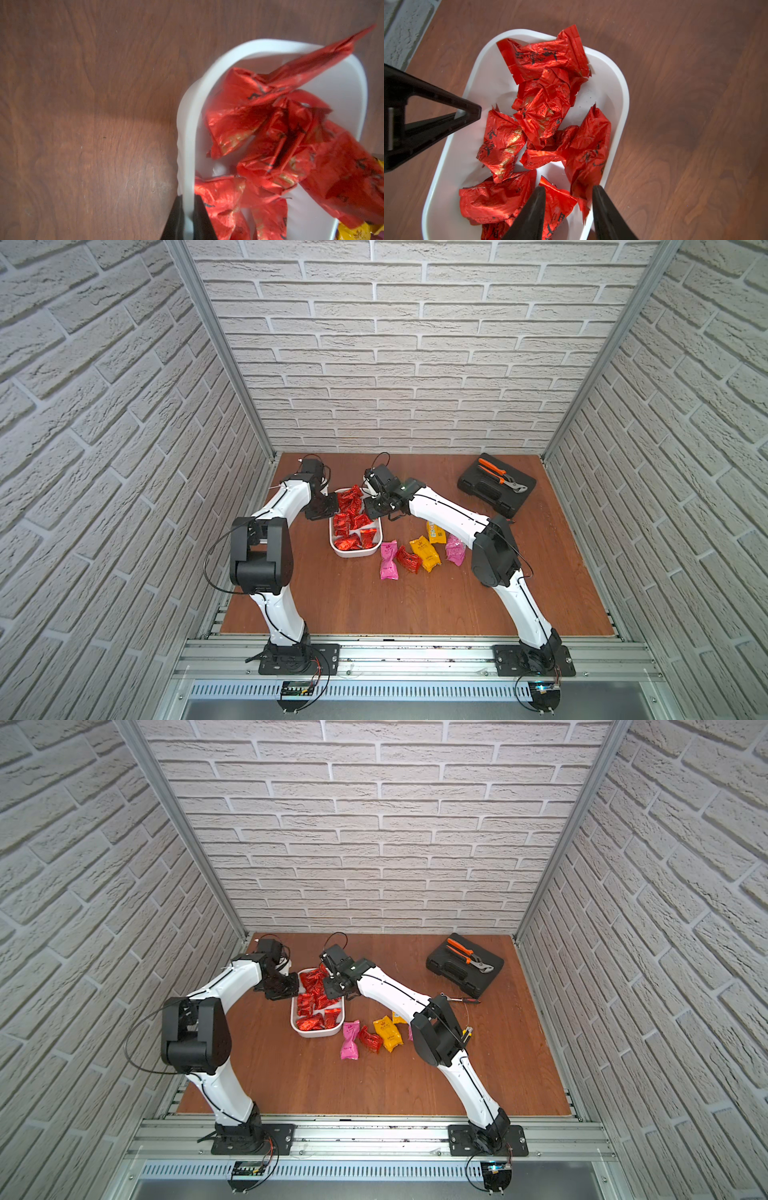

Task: Take the tea bags out of the storage box
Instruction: Move the storage box to the center of the board.

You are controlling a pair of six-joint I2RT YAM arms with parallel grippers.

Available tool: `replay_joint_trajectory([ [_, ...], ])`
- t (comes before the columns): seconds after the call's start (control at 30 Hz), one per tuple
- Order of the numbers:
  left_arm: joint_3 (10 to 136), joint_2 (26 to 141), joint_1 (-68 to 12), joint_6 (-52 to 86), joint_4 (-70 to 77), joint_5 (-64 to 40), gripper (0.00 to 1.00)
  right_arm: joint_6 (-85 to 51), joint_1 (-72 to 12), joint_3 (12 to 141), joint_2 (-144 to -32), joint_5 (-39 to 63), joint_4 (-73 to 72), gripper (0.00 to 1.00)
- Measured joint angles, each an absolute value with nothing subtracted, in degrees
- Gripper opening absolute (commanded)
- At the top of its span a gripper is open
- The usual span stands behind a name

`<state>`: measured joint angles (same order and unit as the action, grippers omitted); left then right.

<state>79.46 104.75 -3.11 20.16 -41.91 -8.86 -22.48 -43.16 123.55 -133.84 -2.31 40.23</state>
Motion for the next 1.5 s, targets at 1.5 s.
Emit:
replay_joint_trajectory([
  [1.5,85.12,110.54,-0.01,22.46,-40.34,-9.04,0.00,-25.06,-43.51,109.97,-114.56,-1.91,33.50,0.03],
])
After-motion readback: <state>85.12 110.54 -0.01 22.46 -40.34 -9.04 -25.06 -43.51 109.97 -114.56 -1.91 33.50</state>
